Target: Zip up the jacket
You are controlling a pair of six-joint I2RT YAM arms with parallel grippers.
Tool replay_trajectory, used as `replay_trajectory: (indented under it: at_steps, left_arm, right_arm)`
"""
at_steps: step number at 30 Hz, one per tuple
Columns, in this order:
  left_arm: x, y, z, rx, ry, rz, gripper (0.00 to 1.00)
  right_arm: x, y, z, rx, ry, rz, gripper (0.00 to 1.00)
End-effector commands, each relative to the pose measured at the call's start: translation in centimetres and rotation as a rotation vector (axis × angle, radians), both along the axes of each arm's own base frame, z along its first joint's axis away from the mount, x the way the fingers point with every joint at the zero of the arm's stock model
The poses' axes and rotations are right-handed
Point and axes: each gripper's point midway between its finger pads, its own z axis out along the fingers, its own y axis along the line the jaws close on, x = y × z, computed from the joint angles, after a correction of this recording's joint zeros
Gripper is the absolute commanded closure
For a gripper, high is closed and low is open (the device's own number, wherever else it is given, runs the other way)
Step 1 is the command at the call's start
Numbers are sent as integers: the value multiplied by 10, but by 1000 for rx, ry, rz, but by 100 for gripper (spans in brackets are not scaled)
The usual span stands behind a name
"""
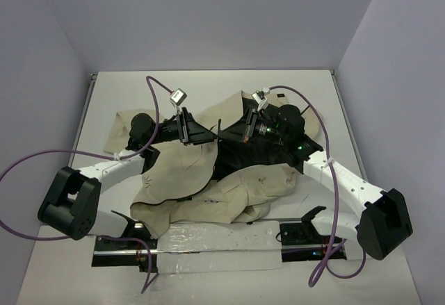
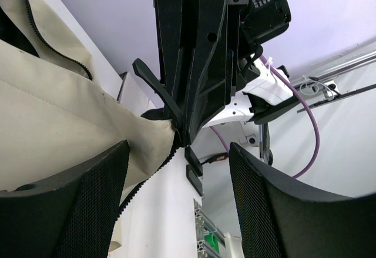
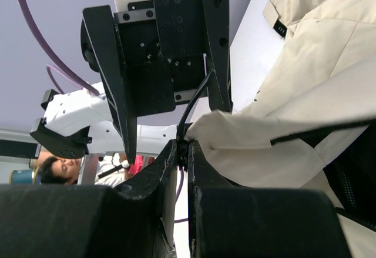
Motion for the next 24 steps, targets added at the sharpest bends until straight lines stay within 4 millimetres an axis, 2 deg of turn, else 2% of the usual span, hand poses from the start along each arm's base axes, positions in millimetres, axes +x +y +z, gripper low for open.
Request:
replay_trajectory:
  at_steps: [1, 4, 6, 11, 13, 19, 20, 22, 24]
  left_arm:
    - [-5, -5, 22, -50, -113, -23, 26]
    - [-6, -6, 26, -71, -118, -30, 36]
    - [-7, -6, 28, -84, -117, -30, 51]
    - [-6, -5, 27, -93, -108, -21, 75]
    - [-6, -5, 26, -95, -105, -18, 80]
    - [-6, -4, 26, -97, -96, -13, 84]
    - [-6, -5, 25, -98, -95, -13, 87]
    - [-4, -5, 24, -94, -92, -10, 99]
    - [-4, -5, 23, -91, -88, -8, 100]
  right_arm:
    - [-10, -1, 24, 57, -75, 27, 100]
    - [-11, -1, 24, 60, -71, 30, 100]
    - [-11, -1, 24, 60, -67, 29, 100]
    - [-11, -2, 22, 57, -66, 23, 100]
    - [-11, -2, 20, 54, -62, 23, 100]
    - [-10, -2, 16, 44, -56, 16, 100]
    - [-9, -2, 16, 43, -54, 16, 100]
    - [-9, -2, 14, 34, -52, 16, 100]
    - [-9, -2, 14, 21, -61, 17, 100]
